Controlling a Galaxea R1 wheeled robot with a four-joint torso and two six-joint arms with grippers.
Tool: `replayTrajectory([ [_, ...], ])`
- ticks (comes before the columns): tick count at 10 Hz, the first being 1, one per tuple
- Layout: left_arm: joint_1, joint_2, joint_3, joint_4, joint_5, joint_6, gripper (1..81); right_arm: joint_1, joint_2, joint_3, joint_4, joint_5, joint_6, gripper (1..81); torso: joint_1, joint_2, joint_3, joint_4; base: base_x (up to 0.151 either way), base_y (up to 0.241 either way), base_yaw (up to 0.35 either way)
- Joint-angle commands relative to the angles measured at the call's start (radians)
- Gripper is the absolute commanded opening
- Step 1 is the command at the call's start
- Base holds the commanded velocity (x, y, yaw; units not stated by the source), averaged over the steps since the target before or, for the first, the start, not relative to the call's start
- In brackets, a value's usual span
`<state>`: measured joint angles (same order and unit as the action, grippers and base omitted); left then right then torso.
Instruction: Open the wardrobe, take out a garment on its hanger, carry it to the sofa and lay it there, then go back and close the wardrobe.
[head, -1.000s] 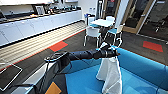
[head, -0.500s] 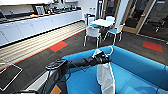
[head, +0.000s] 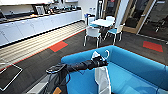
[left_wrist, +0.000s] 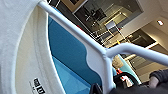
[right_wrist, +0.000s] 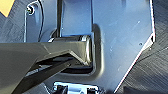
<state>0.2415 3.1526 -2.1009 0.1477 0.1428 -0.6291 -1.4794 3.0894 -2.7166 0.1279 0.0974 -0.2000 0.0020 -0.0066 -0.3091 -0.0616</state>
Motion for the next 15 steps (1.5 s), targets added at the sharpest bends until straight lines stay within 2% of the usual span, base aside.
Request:
replayTrajectory([
  [1, -0.164, 0.076, 0.004, 0.075, -0.02, 0.016, 1.0, 0.007, 0.014, 0.009, -0.002, -0.07, -0.004, 81.1, 0.0, 0.0, 0.0, 0.0, 0.0, 0.0, 0.0],
  [9, -0.135, -0.052, 0.002, 0.125, -0.018, 0.019, 1.0, 0.006, 0.014, 0.009, -0.002, -0.07, -0.004, 81.1, 0.0, 0.0, 0.0, 0.0, 0.0, 0.0, 0.0],
  [13, -0.089, -0.155, 0.208, 0.176, -0.019, 0.019, 1.0, 0.006, 0.014, 0.009, -0.002, -0.07, -0.004, 81.1, 0.0, 0.0, 0.0, 0.0, 0.0, 0.0, 0.0],
  [15, -0.055, -0.181, 0.229, 0.214, -0.019, 0.017, 1.0, 0.006, 0.016, 0.009, -0.002, -0.07, -0.004, 81.1, 0.0, 0.0, 0.0, 0.0, 0.0, 0.0, 0.0],
])
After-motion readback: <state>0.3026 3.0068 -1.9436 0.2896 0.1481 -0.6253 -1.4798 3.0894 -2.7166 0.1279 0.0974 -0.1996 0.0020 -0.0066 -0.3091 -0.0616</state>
